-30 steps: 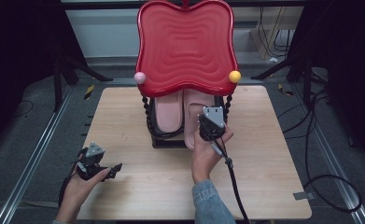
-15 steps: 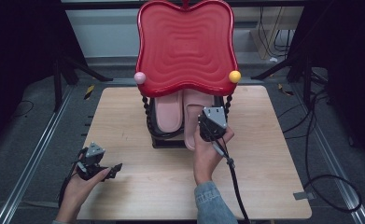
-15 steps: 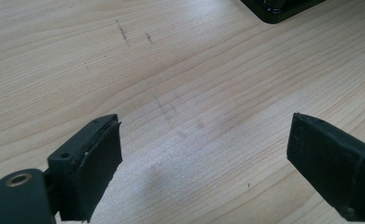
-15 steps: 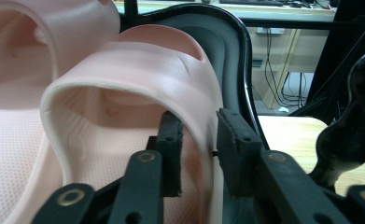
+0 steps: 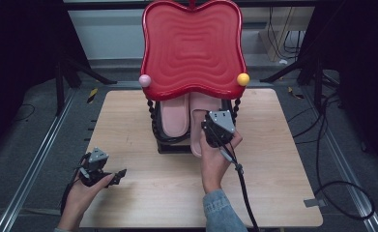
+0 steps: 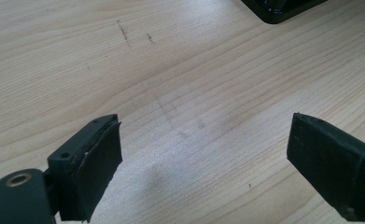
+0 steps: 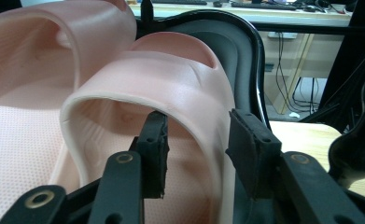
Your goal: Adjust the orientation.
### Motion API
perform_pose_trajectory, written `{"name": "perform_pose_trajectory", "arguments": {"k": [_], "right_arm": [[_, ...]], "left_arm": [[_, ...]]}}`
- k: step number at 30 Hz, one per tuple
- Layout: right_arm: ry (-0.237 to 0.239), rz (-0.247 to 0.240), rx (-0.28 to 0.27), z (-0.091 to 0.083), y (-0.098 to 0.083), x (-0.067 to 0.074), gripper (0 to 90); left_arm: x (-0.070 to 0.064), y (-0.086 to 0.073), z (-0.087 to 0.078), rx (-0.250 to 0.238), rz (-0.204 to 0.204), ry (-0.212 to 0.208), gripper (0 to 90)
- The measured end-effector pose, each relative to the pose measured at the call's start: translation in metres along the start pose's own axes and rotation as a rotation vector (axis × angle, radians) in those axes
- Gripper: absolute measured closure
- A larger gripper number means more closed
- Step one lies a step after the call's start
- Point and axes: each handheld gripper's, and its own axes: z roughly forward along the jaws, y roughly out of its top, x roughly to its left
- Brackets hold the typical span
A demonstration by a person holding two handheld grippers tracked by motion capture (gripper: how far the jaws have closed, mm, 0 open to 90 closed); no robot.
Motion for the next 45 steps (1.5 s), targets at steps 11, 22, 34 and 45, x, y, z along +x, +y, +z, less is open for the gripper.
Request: {"name": "perform_pose_trajectory", "arguments": {"k": [11,22,34,45], "right_arm": [[0.098,-0.031,-0.031,-0.023,0.002,0.0,51.3],[0.419,-0.049,0.086,-0.049,-0.014,-0.023,84.4],[0.633,-0.125,0.215,-0.062,-0.028,-0.035,90.0],[0.706,-0.174,0.293,-0.076,-0.043,-0.035,90.0]], "left_arm": [[0.001,0.0,-0.001,-0.001,-0.001,0.005,9.6],[0.002,0.0,-0.003,0.001,0.003,0.011,9.6],[0.001,0.0,-0.003,0.001,0.002,0.014,9.6],[0.002,0.001,-0.006,-0.002,0.001,0.016,9.6]]}}
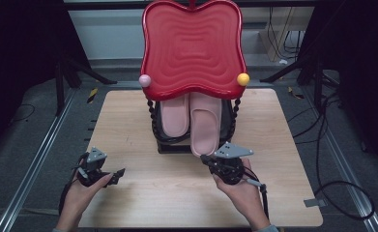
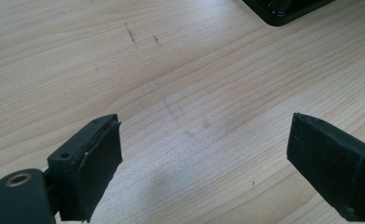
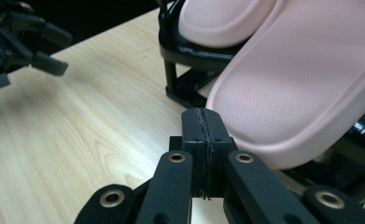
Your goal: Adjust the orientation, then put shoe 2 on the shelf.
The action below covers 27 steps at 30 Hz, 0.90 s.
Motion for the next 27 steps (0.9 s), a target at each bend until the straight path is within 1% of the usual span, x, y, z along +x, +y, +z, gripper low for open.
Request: {"name": "perform_pose_trajectory", "arguments": {"k": [7,11,16,27], "right_arm": [[0.01,-0.021,0.07,0.006,-0.012,0.0,90.0],[-0.005,-0.015,0.104,0.013,-0.017,-0.003,90.0],[-0.021,-0.007,0.114,0.019,-0.019,-0.009,90.0],[-0.03,0.001,0.106,0.021,-0.019,-0.015,90.0]], "left_arm": [[0.002,0.0,-0.002,-0.006,-0.004,0.008,9.6],[0.001,0.001,-0.003,-0.004,-0.001,0.008,9.6],[0.002,0.0,-0.003,-0.009,-0.005,0.008,9.6],[0.002,0.0,-0.002,-0.007,-0.005,0.007,9.6]]}}
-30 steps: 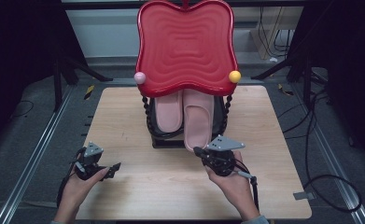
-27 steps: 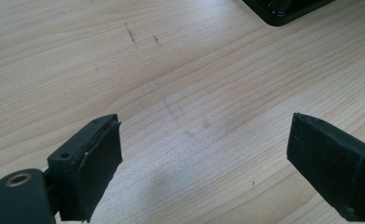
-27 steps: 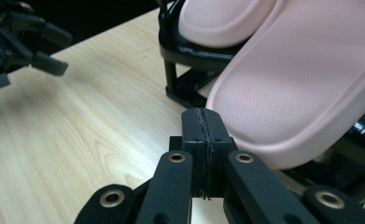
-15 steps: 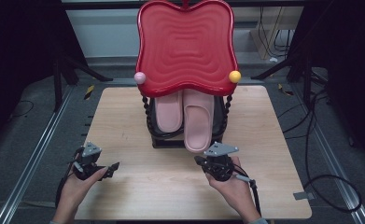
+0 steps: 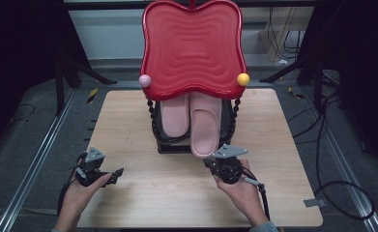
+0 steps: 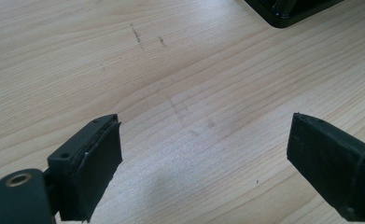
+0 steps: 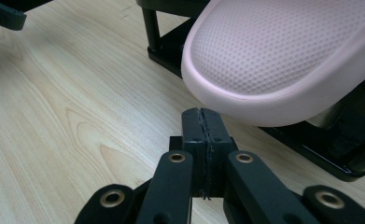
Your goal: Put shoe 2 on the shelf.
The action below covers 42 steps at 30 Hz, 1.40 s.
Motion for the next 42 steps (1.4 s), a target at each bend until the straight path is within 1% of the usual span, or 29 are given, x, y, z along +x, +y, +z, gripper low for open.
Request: {"name": "perform_pose_trajectory", "arguments": {"k": [4,13,18,21,25,28,29,31,34,35,37,42], "right_arm": [[0.003,-0.002,0.012,0.002,-0.001,-0.001,90.0],[-0.003,0.01,-0.002,0.005,0.005,-0.007,90.0],[-0.003,0.033,-0.017,0.007,0.013,-0.015,90.0],[-0.006,0.052,-0.026,0.011,0.018,-0.023,90.0],[-0.024,0.074,-0.03,0.015,0.022,-0.032,90.0],[-0.034,0.086,-0.024,0.019,0.021,-0.036,90.0],[-0.043,0.084,-0.024,0.02,0.021,-0.037,90.0],[-0.041,0.086,-0.029,0.02,0.021,-0.037,90.0],[-0.05,0.064,-0.025,0.018,0.021,-0.034,90.0],[-0.049,0.061,-0.024,0.017,0.021,-0.033,90.0],[-0.059,0.04,-0.02,0.014,0.021,-0.03,90.0],[-0.069,0.02,-0.044,0.005,0.022,-0.025,90.0]], "left_arm": [[-0.001,0.0,0.001,0.006,0.003,-0.001,9.6],[-0.001,-0.001,0.003,0.011,0.005,-0.003,9.6],[-0.002,-0.001,0.004,0.014,0.006,-0.005,9.6],[-0.002,-0.001,0.005,0.011,0.004,-0.006,9.6],[-0.002,-0.001,0.005,0.016,0.005,-0.005,9.6],[-0.003,-0.002,0.006,0.016,0.006,-0.008,9.6],[-0.003,-0.002,0.006,0.016,0.006,-0.008,9.5],[-0.003,-0.002,0.006,0.016,0.006,-0.008,9.6],[-0.003,-0.002,0.006,0.017,0.006,-0.008,9.5],[-0.003,-0.002,0.006,0.019,0.006,-0.007,9.6],[-0.003,-0.002,0.006,0.016,0.005,-0.007,9.6],[-0.004,-0.001,0.006,0.019,0.011,-0.008,9.6]]}}
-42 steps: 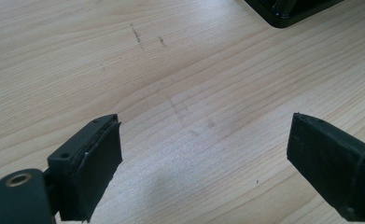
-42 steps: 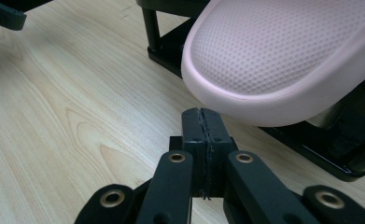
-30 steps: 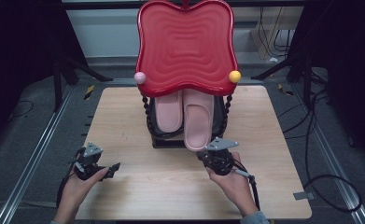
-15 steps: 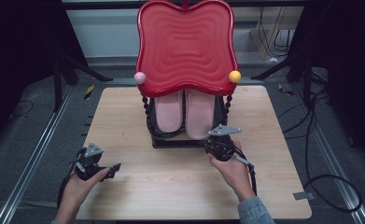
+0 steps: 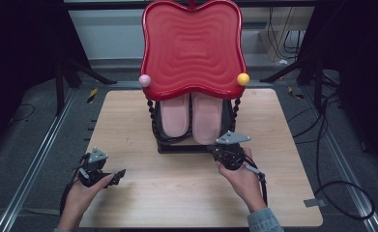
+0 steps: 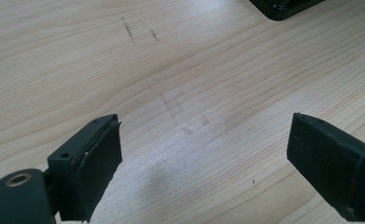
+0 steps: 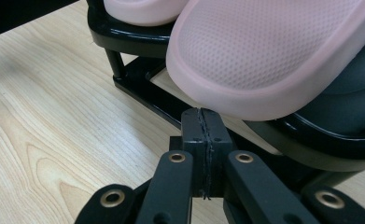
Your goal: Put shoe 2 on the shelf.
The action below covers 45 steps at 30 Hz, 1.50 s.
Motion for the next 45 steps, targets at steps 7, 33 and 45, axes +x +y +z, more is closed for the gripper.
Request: {"name": "perform_pose_trajectory", "arguments": {"k": [7,33,45], "right_arm": [[-0.004,-0.004,-0.003,-0.005,0.0,0.001,90.0],[-0.044,0.039,0.008,0.014,0.018,-0.018,90.0],[-0.038,0.049,0.007,0.015,0.017,-0.021,90.0]], "left_arm": [[0.001,0.0,-0.001,-0.002,-0.005,0.001,9.6],[-0.003,0.001,0.001,0.003,0.004,-0.004,9.6],[-0.002,0.001,0.001,0.002,0.004,-0.001,9.2]]}}
